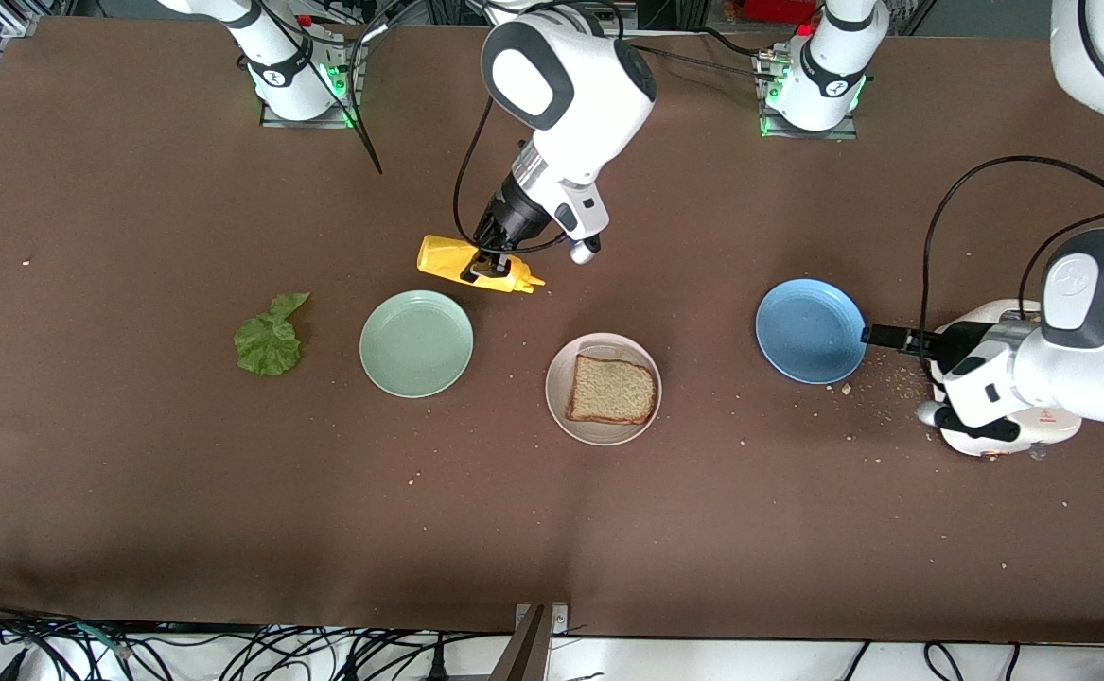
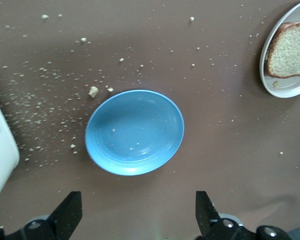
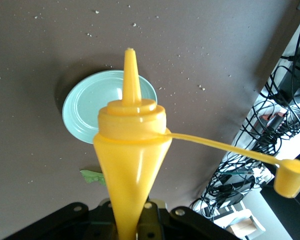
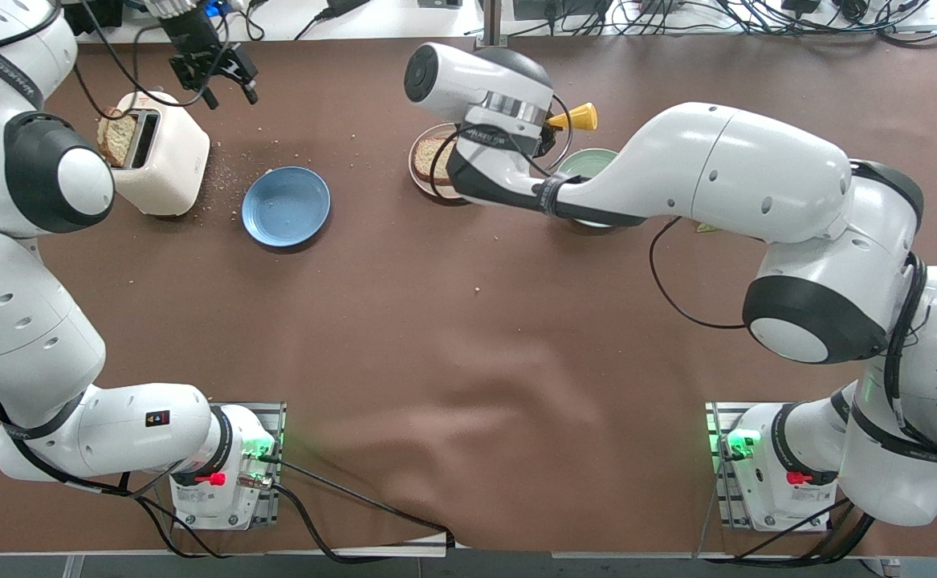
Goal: Make sandwich in beige plate with both arms
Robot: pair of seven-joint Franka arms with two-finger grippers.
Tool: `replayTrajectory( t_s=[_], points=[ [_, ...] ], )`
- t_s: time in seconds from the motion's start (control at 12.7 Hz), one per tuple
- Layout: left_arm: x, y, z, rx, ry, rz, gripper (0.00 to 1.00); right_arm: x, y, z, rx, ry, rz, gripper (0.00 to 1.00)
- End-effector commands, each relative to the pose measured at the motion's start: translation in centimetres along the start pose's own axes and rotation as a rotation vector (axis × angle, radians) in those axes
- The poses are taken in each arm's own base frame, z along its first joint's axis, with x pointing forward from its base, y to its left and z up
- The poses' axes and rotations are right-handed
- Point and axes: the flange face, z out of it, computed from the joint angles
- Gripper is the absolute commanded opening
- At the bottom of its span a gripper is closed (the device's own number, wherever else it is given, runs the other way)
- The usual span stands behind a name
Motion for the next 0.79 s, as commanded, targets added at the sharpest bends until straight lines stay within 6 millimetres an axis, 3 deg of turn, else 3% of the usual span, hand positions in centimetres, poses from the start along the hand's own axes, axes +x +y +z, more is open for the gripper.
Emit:
replayTrajectory(
  t_s=[0.0, 0.16, 0.39, 0.55, 0.71],
  points=[
    [-3.8, -0.6, -4.2, 0.079, 0.025, -0.032, 1.00, -0.8, 1.1, -0.8, -0.039, -0.039, 0.107, 0.00],
    [-5.3, -0.6, -5.9, 0.085, 0.039, -0.043, 1.00, -0.9, 1.3, -0.7, -0.039, -0.038, 0.110, 0.00],
    [-5.9, -1.7, -6.5, 0.125, 0.044, -0.065, 1.00, -2.1, 3.1, -0.4, -0.017, -0.028, 0.140, 0.00],
    [-5.8, -1.7, -6.6, 0.140, 0.049, -0.068, 1.00, -4.1, 5.6, 1.8, 0.100, 0.017, 0.150, 0.00],
    [-5.7, -1.5, -6.6, 0.143, 0.051, -0.066, 1.00, -7.3, 9.3, 5.3, 0.273, 0.102, 0.154, 0.00]
  ],
)
